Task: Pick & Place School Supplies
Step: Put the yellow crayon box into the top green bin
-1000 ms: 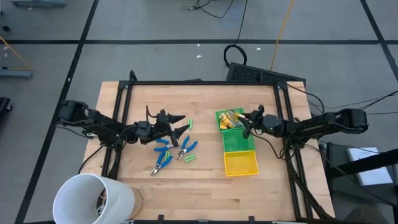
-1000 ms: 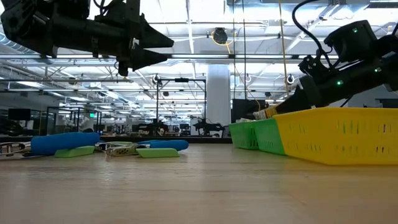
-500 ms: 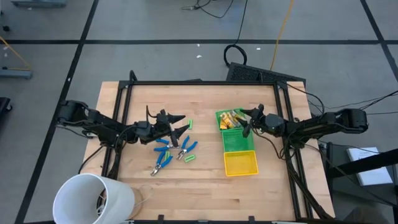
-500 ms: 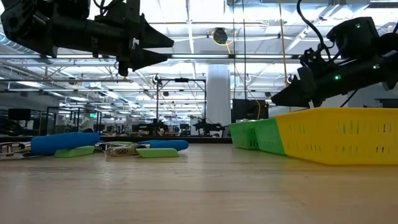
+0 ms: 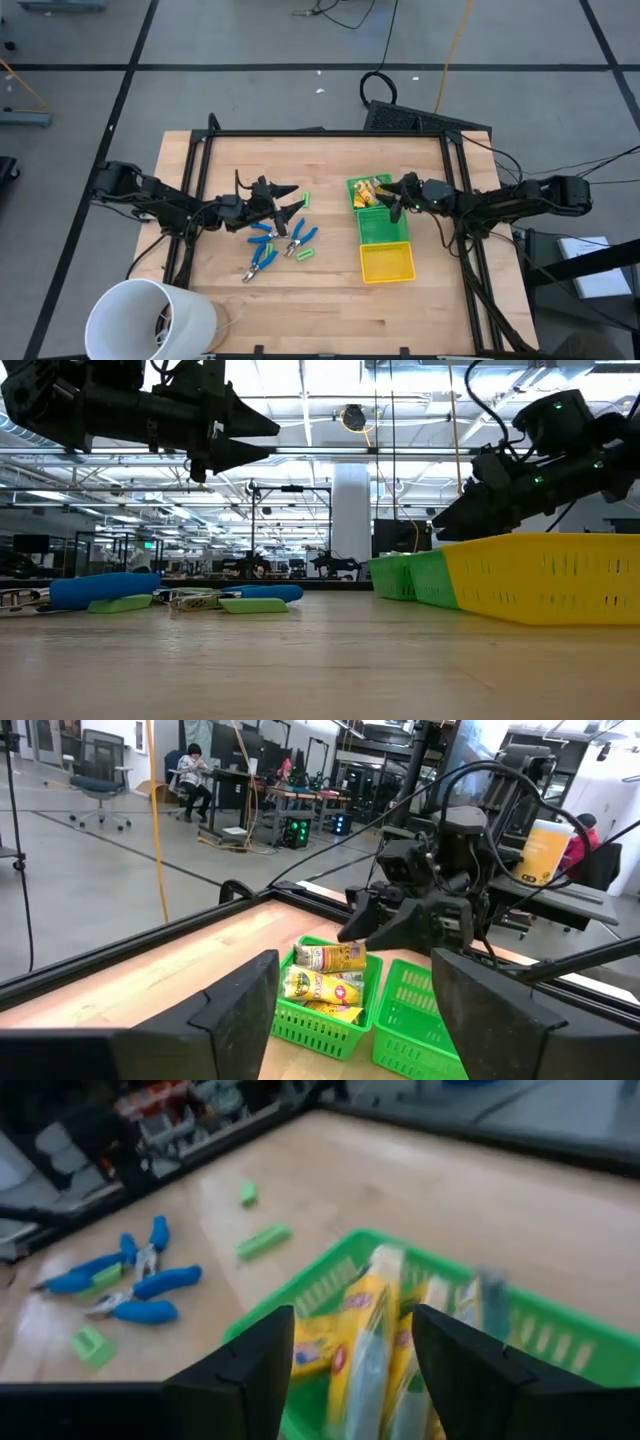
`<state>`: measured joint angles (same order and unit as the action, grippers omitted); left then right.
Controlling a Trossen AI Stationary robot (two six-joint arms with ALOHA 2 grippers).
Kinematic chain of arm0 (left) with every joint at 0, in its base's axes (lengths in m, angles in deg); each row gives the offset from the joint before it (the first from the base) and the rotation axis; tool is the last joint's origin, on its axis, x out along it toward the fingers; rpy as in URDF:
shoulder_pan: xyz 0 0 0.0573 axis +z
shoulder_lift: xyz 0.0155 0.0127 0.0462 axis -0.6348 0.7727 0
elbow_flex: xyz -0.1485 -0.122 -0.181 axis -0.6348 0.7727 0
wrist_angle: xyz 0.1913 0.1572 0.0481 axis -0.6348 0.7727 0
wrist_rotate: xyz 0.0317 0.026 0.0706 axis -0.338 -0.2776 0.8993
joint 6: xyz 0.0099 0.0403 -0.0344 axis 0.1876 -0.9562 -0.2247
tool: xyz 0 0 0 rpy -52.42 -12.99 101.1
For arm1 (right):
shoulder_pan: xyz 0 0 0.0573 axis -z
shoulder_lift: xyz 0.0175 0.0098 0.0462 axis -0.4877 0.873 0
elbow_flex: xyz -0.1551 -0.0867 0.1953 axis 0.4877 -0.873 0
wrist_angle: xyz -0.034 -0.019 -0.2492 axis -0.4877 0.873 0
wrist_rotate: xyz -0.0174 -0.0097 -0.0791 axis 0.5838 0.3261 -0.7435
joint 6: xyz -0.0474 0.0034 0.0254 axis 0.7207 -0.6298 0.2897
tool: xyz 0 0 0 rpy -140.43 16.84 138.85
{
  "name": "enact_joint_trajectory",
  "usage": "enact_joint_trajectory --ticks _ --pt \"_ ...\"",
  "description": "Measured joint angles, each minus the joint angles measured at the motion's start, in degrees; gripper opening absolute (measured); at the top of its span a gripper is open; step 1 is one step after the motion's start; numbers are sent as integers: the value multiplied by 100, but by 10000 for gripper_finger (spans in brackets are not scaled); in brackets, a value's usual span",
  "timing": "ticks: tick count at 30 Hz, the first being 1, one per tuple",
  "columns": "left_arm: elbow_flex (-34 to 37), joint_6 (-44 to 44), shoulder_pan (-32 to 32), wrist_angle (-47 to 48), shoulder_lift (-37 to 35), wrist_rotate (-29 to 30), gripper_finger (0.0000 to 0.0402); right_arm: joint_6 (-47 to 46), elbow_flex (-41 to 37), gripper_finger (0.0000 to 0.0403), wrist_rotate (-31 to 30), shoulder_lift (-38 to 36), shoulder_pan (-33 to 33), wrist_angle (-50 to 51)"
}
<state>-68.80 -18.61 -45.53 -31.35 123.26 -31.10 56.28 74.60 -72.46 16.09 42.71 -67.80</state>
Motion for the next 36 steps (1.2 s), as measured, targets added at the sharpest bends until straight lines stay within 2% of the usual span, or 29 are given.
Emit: enact_joint_trajectory --ticks 6,21,26,36 --pt "0 0 0 0 0 0 269 -81 368 181 72 0 0 1071" --pt "0 0 0 0 0 0 269 -194 384 171 46 -4 0 1252" --pt "0 0 0 0 0 0 269 -71 378 171 60 -1 0 1017" --pt "0 0 0 0 1 0 269 399 376 171 102 0 -123 -135"
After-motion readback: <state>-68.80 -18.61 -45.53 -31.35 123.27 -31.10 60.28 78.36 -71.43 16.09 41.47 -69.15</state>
